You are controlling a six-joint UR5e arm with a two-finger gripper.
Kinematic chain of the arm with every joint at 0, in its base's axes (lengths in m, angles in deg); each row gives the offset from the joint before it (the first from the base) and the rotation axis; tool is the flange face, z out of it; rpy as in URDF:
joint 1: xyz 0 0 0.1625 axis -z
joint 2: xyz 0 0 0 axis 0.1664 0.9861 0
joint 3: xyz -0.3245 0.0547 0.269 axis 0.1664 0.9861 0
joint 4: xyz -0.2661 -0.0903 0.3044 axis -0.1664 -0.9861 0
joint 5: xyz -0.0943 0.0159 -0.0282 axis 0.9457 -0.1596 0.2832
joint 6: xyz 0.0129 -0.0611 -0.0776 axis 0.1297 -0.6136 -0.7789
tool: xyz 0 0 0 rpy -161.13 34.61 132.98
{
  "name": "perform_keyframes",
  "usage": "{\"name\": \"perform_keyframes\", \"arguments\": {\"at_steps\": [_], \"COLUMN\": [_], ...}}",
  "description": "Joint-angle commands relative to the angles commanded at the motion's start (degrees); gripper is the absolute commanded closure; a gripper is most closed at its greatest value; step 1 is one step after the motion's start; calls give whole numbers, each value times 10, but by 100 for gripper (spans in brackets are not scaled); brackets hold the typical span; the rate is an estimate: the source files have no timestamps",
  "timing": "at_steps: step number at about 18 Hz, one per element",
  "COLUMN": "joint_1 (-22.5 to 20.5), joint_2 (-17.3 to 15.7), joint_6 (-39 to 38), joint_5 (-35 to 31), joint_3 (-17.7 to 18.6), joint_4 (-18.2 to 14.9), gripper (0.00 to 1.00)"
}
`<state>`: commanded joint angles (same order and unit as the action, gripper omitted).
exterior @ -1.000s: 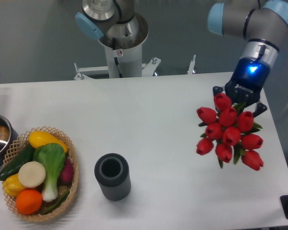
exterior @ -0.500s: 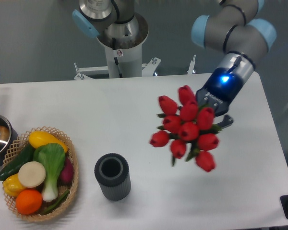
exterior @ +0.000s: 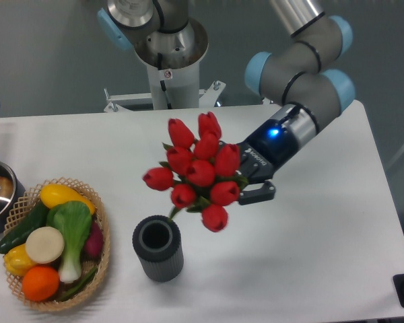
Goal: Insert the flowers into the vase
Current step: 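Carry the tulips toward the dark grey vase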
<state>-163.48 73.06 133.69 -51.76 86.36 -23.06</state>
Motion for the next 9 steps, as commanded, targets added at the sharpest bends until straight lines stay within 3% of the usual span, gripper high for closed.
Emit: {"name": "perform_keyframes", "arguments": {"at_steps": [9], "joint_1": [46], "joint_2": [-1], "joint_6": [5], "joint_5": [10], "joint_3": [-4], "joint_4": [-1], "gripper": [74]}}
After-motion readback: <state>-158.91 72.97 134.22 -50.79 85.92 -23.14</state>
